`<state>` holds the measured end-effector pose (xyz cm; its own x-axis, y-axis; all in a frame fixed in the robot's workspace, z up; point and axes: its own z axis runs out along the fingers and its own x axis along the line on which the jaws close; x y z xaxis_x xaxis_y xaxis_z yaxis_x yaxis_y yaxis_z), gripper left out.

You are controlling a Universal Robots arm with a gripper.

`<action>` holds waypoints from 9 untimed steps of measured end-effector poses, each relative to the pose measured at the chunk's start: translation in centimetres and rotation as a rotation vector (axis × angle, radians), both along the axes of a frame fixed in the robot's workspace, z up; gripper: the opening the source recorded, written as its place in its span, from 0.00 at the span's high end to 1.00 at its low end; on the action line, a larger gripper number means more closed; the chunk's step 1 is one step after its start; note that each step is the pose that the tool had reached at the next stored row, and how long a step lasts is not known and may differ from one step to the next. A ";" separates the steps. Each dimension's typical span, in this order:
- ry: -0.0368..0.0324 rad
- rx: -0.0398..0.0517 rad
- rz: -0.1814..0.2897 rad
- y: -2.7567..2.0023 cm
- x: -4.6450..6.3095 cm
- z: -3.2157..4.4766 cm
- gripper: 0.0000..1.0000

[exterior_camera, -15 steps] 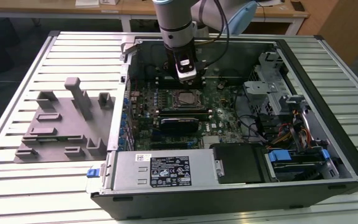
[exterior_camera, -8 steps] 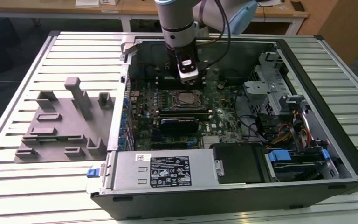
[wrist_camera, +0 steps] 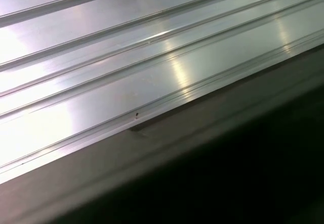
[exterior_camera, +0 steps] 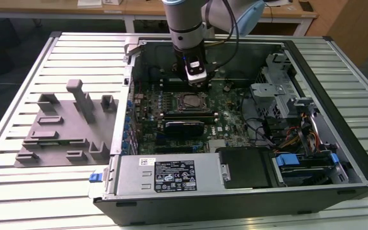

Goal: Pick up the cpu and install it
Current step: 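Install the first cpu locking lever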

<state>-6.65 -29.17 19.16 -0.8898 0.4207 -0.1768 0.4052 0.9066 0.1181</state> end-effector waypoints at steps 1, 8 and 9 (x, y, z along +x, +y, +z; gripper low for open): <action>0.0001 0.0018 0.000 0.00 0.0 0.00 0.89; -0.0005 0.0301 0.000 0.02 0.0 0.15 0.89; -0.0010 0.0320 0.000 0.03 0.0 0.21 0.89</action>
<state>-6.64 -29.15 19.37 -0.8897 0.4261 -0.1641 0.4049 0.9024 0.1475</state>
